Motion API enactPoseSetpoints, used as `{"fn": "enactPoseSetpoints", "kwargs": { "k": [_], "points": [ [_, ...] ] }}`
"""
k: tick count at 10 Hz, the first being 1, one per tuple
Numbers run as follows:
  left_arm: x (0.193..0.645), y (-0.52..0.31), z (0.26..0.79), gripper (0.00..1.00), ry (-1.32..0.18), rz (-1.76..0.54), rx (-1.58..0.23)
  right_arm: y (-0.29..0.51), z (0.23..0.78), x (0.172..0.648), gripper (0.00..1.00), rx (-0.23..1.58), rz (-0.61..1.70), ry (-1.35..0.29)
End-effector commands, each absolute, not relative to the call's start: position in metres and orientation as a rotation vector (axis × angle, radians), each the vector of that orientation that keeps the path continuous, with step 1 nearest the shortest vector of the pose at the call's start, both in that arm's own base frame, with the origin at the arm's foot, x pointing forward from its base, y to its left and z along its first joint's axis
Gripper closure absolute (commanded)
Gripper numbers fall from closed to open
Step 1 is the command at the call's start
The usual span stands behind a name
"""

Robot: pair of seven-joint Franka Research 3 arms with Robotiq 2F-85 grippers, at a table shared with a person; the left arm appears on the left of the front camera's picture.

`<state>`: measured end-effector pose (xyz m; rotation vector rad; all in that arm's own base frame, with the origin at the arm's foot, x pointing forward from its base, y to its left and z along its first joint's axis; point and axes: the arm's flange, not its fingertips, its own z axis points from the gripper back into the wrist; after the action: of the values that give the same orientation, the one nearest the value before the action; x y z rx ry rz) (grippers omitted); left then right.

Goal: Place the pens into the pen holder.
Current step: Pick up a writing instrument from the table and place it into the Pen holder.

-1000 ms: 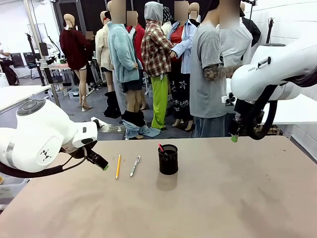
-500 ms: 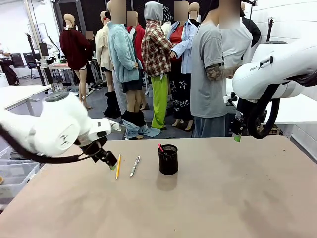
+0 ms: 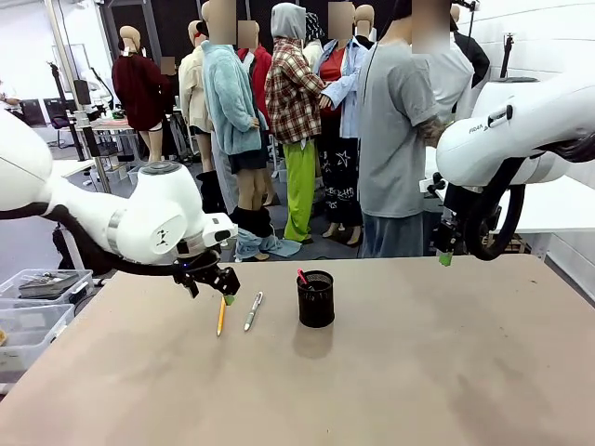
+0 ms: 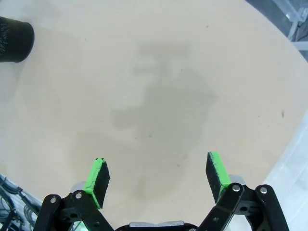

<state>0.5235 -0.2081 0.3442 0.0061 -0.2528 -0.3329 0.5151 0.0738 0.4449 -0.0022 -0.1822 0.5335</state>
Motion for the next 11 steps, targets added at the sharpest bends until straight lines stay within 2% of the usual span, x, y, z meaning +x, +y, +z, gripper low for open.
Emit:
{"fn": "enactPoseSetpoints", "kwargs": {
  "k": [1,9,10,11],
  "points": [
    [0.542,-0.225,0.335,0.0,-0.203,-0.272,0.046,0.074,0.443,0.517,0.0,0.006,0.528,-0.188],
    [0.571,-0.22,0.299,0.0,-0.107,-0.206,0.097,0.074,0.443,0.517,0.0,0.006,0.528,-0.188],
    [0.571,-0.22,0.297,0.12,-0.117,-0.218,0.103,0.074,0.443,0.517,0.0,0.006,0.528,-0.188],
    [0.57,-0.219,0.299,0.31,-0.124,-0.225,0.098,0.074,0.443,0.517,0.0,0.006,0.528,-0.188]
  ]
}}
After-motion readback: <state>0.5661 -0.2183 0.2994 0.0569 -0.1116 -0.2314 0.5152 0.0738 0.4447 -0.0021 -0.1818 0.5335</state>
